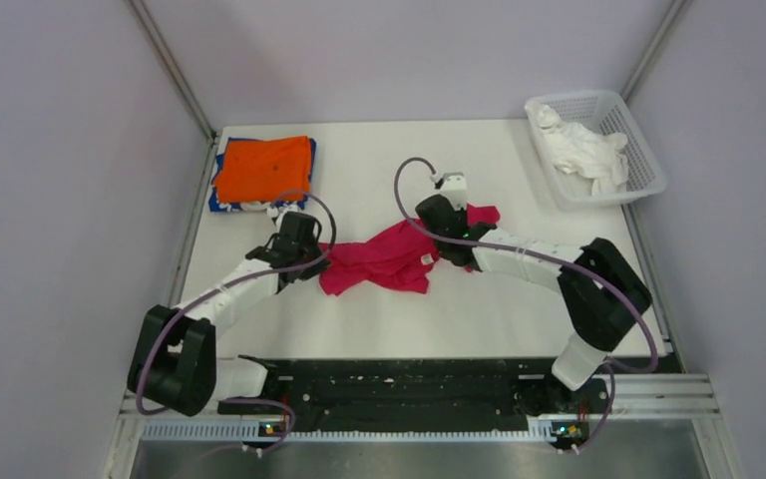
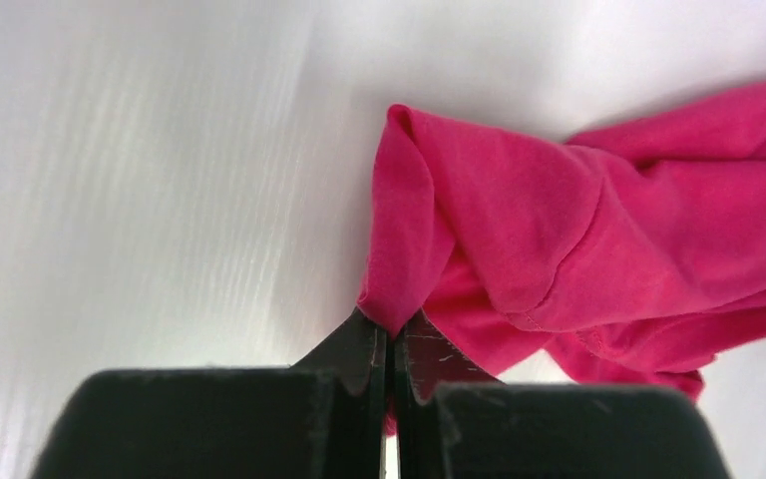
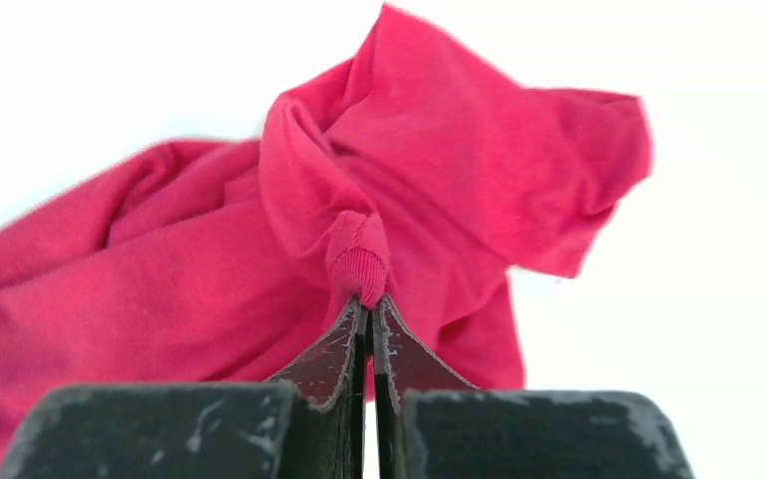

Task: Fold and stack the t-shirts
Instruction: Flatten out the tshirt

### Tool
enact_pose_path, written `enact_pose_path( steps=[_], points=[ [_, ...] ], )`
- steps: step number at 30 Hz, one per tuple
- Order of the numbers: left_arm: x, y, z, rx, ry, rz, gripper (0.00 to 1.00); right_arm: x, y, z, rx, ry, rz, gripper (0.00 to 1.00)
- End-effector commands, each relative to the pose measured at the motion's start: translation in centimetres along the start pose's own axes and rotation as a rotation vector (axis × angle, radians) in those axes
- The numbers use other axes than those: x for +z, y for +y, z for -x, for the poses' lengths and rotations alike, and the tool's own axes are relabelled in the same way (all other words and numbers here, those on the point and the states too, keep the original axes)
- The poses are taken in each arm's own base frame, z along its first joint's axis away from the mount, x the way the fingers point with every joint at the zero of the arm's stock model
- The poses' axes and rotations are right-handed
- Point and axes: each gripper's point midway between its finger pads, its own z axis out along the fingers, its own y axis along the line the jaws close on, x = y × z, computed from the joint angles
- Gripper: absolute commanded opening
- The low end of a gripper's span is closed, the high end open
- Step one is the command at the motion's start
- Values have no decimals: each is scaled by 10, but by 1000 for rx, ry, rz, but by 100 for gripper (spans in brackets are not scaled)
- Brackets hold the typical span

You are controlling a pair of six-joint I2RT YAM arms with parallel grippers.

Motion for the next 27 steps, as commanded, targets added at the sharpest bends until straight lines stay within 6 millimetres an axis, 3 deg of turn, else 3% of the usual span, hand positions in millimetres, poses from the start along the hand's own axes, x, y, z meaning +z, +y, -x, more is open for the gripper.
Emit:
enact_pose_path(
  steps=[1,7,10,13,16,20,24,27],
  points=[
    [-43,-25,61,11,-202,-47,0,-47,-34,88,185,-237,0,0],
    [-141,-63,135,24,-497,-212,0,-129,-59,174,226,-474,139,0],
    [-208,-76,166,43,-663,-300,0,-183,-76,216,242,-612,213,0],
    [-282,-86,183,59,-805,-423,0,-248,-96,250,250,-746,308,0],
    [-352,-100,186,107,-913,-587,0,-316,-108,279,237,-863,451,0],
    [-437,-118,176,197,-1043,-837,0,-391,-110,298,158,-938,652,0],
    [-501,-121,164,252,-1098,-963,0,-459,-116,305,113,-1009,836,0],
    [-542,-123,157,289,-1140,-1048,0,-497,-123,305,88,-1056,927,0]
  ],
)
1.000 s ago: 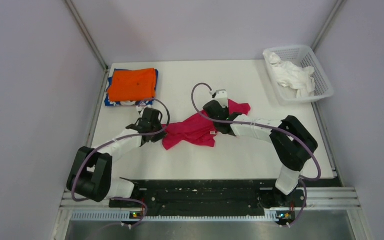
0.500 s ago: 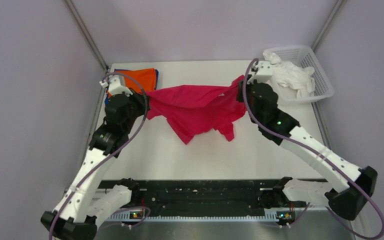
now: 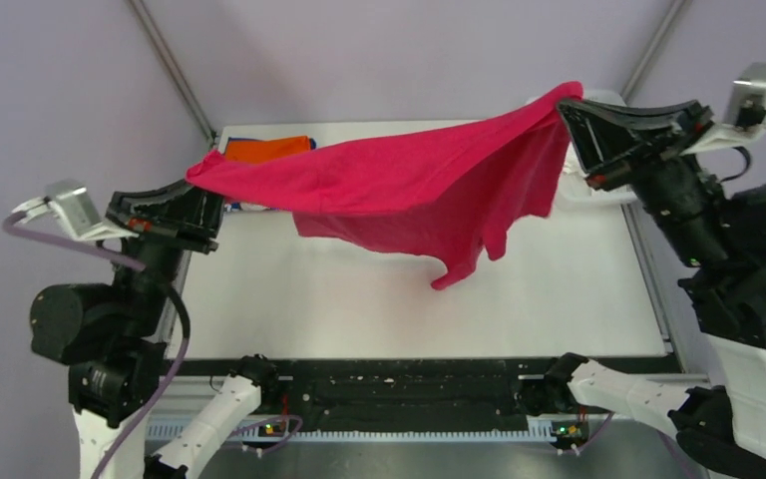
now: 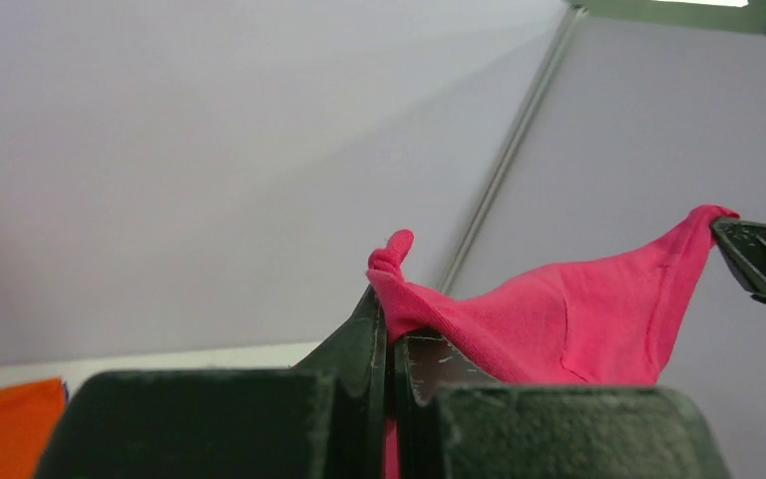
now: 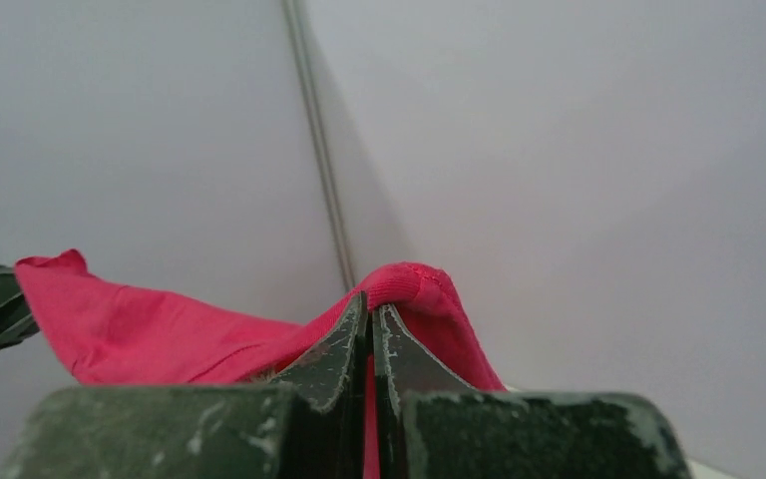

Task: Fold and stack the t-shirts
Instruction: Flatten out the tshirt

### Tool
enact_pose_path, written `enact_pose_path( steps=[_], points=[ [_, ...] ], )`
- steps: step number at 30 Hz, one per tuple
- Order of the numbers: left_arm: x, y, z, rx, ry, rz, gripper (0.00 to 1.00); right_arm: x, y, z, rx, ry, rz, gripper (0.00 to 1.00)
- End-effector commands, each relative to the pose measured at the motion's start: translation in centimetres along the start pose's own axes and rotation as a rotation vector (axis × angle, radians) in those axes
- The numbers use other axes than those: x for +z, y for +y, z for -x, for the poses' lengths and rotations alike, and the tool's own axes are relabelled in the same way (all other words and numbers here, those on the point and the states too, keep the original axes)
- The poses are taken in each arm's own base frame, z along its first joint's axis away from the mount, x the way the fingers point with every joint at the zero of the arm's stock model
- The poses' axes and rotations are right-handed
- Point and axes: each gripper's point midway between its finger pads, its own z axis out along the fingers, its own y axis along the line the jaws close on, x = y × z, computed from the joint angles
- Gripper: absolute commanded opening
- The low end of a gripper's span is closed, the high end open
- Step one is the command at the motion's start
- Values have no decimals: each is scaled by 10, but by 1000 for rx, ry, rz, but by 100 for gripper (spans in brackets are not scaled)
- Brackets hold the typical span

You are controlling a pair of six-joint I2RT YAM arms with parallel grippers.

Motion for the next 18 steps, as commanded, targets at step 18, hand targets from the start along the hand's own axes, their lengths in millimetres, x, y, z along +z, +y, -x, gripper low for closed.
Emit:
enact_pose_path(
  steps=[18],
  points=[
    [102,70,-20,146,34,287,0,30,-72,-25,-250,124,-367,0]
  ],
)
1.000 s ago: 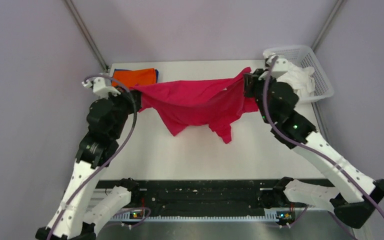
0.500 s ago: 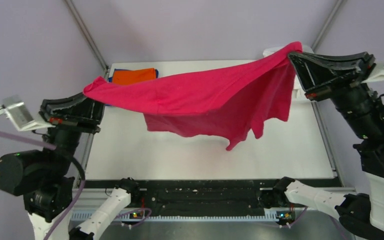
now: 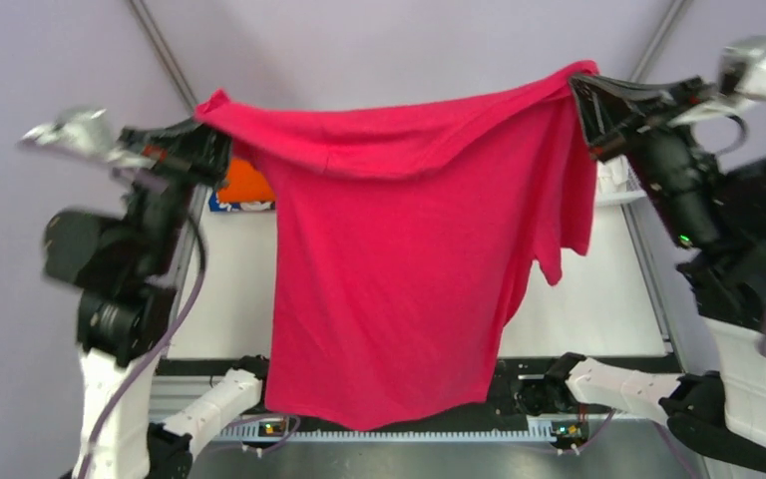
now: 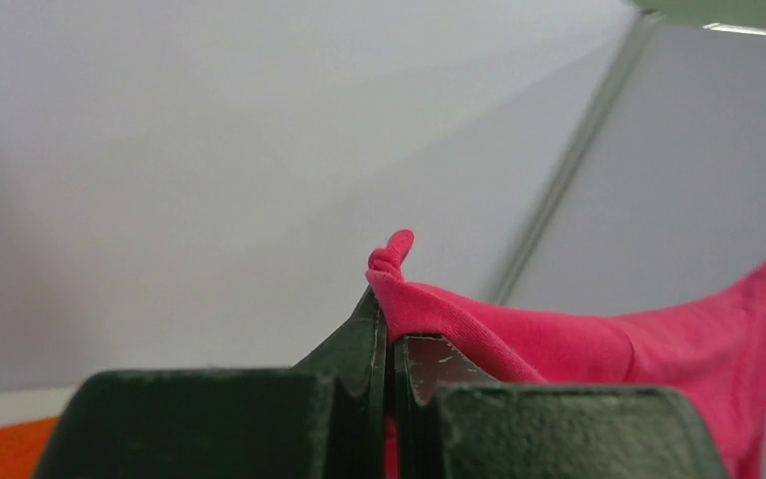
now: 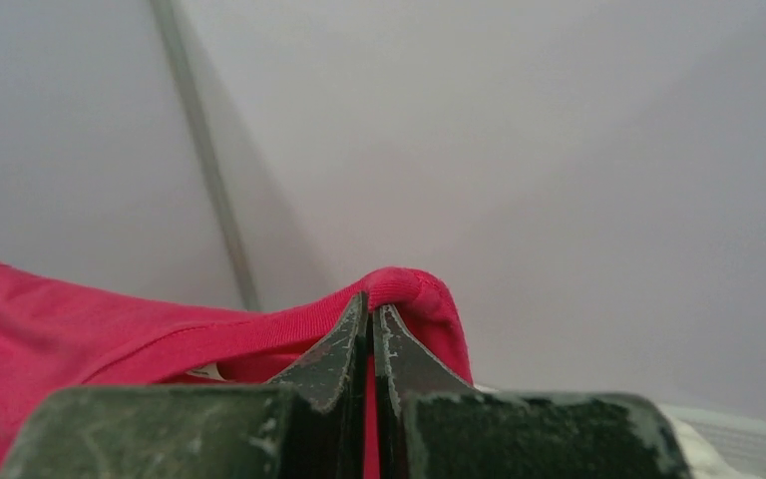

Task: Fold and stack the t-shirts
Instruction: Flatten out the tshirt

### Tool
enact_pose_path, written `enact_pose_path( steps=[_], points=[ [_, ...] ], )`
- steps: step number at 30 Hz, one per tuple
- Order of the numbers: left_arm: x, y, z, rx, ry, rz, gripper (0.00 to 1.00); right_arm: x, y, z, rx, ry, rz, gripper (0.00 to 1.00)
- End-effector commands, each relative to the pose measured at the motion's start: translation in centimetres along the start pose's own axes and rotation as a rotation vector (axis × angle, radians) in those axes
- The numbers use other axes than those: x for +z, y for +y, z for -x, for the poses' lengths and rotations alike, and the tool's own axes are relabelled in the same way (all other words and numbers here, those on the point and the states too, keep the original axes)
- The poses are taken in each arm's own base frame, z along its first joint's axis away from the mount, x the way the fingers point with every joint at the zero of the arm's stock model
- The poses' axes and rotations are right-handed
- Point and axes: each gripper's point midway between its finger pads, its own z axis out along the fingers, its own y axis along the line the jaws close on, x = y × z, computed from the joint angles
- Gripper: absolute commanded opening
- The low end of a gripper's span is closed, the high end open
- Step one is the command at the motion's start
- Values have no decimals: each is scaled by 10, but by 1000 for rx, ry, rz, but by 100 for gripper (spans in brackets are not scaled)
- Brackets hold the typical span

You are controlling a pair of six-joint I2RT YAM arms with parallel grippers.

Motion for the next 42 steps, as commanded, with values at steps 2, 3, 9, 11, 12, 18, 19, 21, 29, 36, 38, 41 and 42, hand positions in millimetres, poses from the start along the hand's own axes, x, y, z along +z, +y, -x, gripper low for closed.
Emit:
enact_pose_path(
  steps=[2,3,9,11,12,18,19,21,29,36,38,41,42],
  points=[
    [70,129,-106,153,141,455,0,50,-72,-103,-227,206,-409,0],
    [78,150,-126,182,167,510,0,55,-83,-126,-258,245,-458,0],
    [100,270,-289,199,466,704,0,77,-155,-296,-241,473,-569,0],
    [102,306,-345,167,580,754,3,84,-166,-358,-191,562,-555,0],
    [104,322,-370,166,632,777,10,88,-171,-389,-171,607,-543,0],
    [115,354,-454,113,788,790,93,97,-210,-532,-19,799,-575,55],
    [117,353,-455,103,782,778,97,97,-214,-541,0,817,-583,69],
    [117,345,-456,68,767,743,98,98,-218,-545,24,823,-593,90],
    [67,275,-444,-73,795,699,99,67,-211,-530,94,797,-623,99],
    [-39,199,-484,-207,964,691,99,15,-182,-564,238,907,-572,99],
    [-66,198,-499,-245,1000,712,99,6,-172,-575,290,922,-548,99],
    [-93,204,-514,-258,1058,781,99,-4,-164,-588,344,936,-535,99],
    [-102,207,-519,-257,1080,809,99,-9,-164,-592,347,946,-546,99]
  ],
)
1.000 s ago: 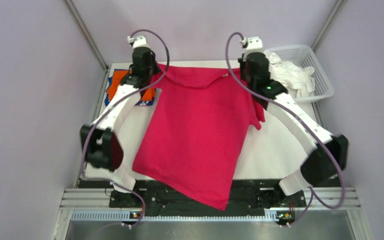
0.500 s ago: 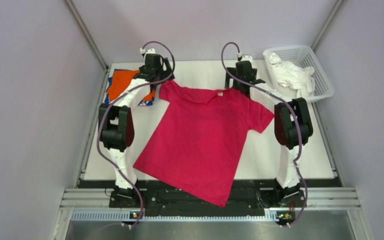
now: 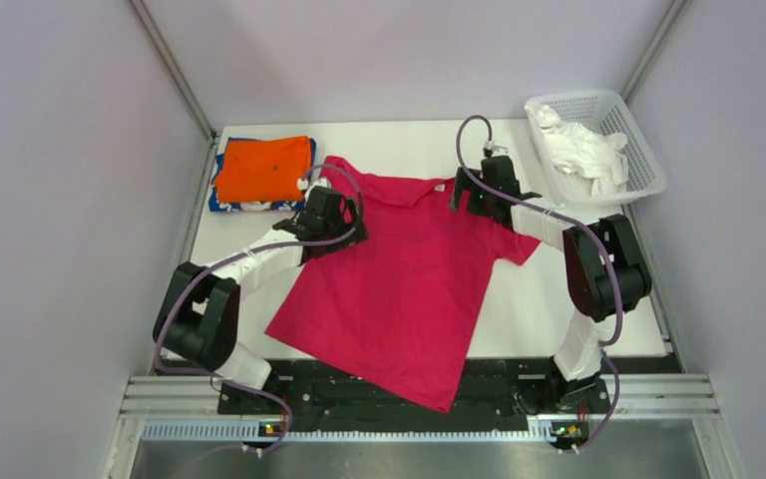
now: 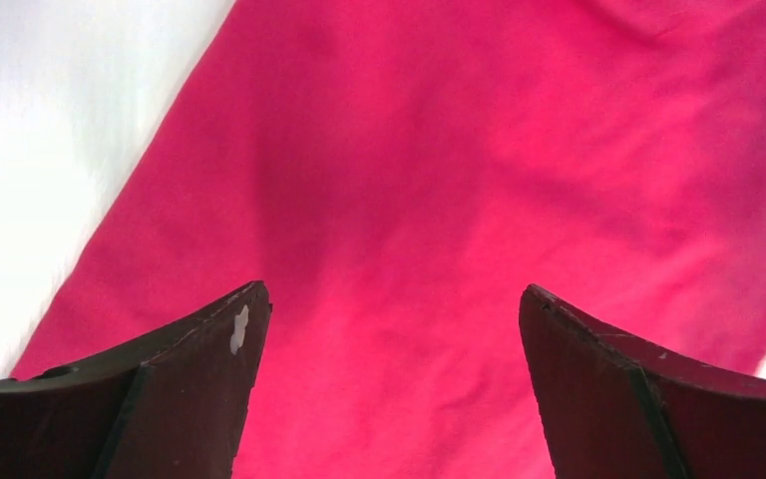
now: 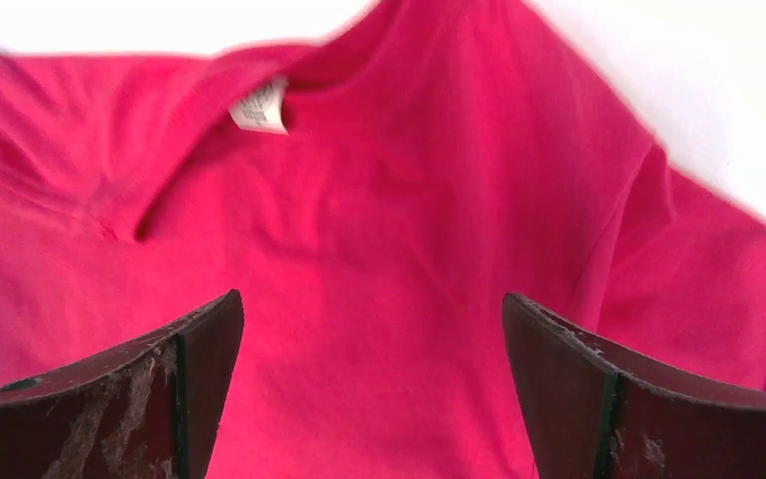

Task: Fold and stack the t-shirts
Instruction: Flatten out the tshirt

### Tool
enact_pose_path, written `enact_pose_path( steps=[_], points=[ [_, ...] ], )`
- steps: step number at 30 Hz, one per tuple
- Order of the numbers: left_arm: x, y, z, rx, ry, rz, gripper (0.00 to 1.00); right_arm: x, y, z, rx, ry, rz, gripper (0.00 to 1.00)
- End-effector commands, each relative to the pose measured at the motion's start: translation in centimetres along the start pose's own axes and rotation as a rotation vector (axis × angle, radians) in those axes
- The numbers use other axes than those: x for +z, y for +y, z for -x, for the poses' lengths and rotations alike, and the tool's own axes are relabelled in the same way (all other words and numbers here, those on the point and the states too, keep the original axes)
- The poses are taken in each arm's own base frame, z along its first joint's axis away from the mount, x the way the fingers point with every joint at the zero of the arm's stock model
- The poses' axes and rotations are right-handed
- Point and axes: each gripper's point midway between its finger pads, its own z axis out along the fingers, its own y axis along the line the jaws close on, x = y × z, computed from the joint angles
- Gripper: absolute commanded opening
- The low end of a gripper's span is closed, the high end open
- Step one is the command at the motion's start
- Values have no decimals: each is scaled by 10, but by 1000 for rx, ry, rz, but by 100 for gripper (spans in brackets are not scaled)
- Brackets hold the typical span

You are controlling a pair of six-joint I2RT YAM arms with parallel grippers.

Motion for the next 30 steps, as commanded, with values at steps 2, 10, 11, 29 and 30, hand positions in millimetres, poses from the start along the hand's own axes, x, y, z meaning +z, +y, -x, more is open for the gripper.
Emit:
enact_pose_path(
  steps=[2,10,11,29,30],
  points=[
    [18,25,-24,-111,62,97,99,1,5,-8,85,-5,41,99],
    [76,39,-18,-101,100,278,99,-22,-28,-78,241,63,-49,99],
    [84,36,-14,-97,103,286,98,-29,-29,-90,255,87,-47,99],
    [178,-131,84,26,72,-170,99,-161,95,-183,-100,125,251,99],
    [171,-136,87,49,70,-187,99,-159,100,-173,-132,100,250,99]
  ],
)
